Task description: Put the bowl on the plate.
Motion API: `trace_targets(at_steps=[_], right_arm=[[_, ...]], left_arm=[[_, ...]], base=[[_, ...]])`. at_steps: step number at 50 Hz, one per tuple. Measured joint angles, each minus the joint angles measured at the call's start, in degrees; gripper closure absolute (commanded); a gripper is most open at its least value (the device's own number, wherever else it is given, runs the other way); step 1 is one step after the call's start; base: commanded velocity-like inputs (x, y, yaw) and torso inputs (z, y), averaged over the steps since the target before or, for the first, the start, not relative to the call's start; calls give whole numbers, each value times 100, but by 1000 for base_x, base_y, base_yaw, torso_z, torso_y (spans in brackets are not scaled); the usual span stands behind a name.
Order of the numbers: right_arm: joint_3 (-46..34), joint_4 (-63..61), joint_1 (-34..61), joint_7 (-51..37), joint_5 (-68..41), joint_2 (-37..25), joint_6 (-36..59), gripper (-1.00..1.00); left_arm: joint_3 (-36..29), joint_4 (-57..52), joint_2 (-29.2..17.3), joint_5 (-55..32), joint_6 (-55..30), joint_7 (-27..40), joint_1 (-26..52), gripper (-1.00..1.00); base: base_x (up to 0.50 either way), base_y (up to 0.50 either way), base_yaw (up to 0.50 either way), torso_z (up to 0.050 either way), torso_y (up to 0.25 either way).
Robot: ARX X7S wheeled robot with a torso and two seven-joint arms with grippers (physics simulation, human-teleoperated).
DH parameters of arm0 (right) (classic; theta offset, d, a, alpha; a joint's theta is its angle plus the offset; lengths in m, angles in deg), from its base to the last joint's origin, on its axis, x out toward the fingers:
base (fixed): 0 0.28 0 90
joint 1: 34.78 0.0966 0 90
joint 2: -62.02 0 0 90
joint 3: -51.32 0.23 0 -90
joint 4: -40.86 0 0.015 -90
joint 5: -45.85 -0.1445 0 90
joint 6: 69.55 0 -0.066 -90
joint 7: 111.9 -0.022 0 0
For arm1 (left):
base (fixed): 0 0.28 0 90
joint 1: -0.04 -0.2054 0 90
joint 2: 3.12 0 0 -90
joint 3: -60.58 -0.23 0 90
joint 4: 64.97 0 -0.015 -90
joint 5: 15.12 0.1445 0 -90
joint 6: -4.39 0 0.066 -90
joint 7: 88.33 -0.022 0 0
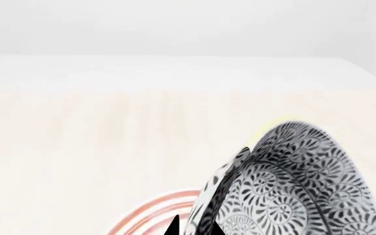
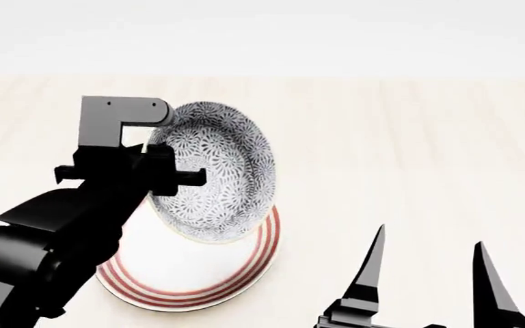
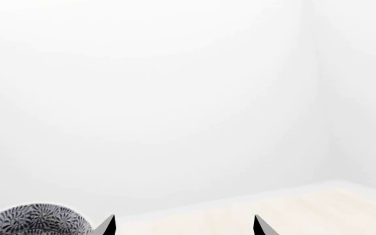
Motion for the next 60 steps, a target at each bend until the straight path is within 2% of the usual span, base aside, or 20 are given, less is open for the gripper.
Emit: trace_targets(at_steps=[9, 24, 41, 60], right_arm=[[-12, 21, -1, -9, -16, -14, -22, -100], [-25, 42, 6, -31, -41, -44, -48, -100], [-62, 77, 8, -52, -48, -69, -72, -100], [-108, 108, 5, -75, -50, -94, -96, -100]], left_arm=[[-542, 948, 100, -636, 459, -20, 356, 100], [-2567, 2110, 155, -2814, 1252, 22, 823, 100], [-4319, 2562, 168, -4834, 1600, 31, 984, 100], [-5568, 2627, 173, -6197, 1668, 28, 992, 100]], base=[[0, 0, 0, 0, 0], [0, 0, 0, 0, 1], [0, 0, 0, 0, 1], [0, 0, 0, 0, 0]])
